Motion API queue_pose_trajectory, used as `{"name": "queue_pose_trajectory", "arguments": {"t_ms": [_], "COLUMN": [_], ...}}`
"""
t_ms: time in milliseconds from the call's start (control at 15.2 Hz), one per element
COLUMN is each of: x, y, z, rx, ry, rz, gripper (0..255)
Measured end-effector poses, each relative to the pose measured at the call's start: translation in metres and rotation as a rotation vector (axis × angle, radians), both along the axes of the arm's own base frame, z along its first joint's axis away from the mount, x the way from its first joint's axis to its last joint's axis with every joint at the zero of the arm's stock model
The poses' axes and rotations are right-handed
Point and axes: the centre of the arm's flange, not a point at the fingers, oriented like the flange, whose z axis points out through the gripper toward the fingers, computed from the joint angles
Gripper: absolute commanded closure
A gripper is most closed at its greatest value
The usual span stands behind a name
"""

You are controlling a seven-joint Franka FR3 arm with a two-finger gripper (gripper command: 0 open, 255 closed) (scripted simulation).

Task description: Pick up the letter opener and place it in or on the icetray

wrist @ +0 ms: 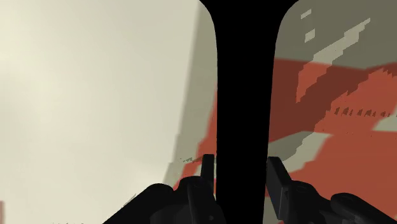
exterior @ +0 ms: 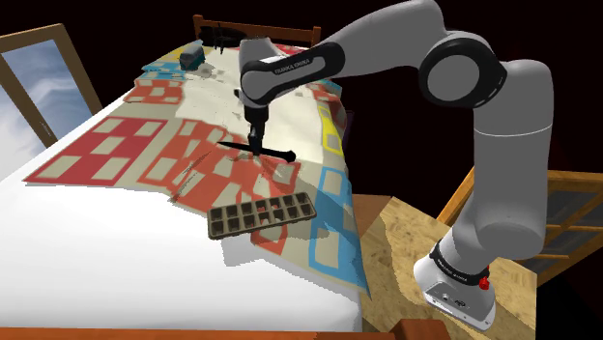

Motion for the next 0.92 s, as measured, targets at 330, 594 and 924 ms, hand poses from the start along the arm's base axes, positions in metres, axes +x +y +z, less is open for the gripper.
{"name": "queue_pose_trajectory", "arguments": {"t_ms": [330, 594, 924], "x": [0.002, 0.002, 0.001], "y": [-0.002, -0.002, 0.000], "z": [0.027, 0.050, 0.072], "rx": [0.000, 0.000, 0.000], "ry": [0.000, 0.000, 0.000], "rz": [0.000, 0.000, 0.000], "gripper": [255, 255, 255]}}
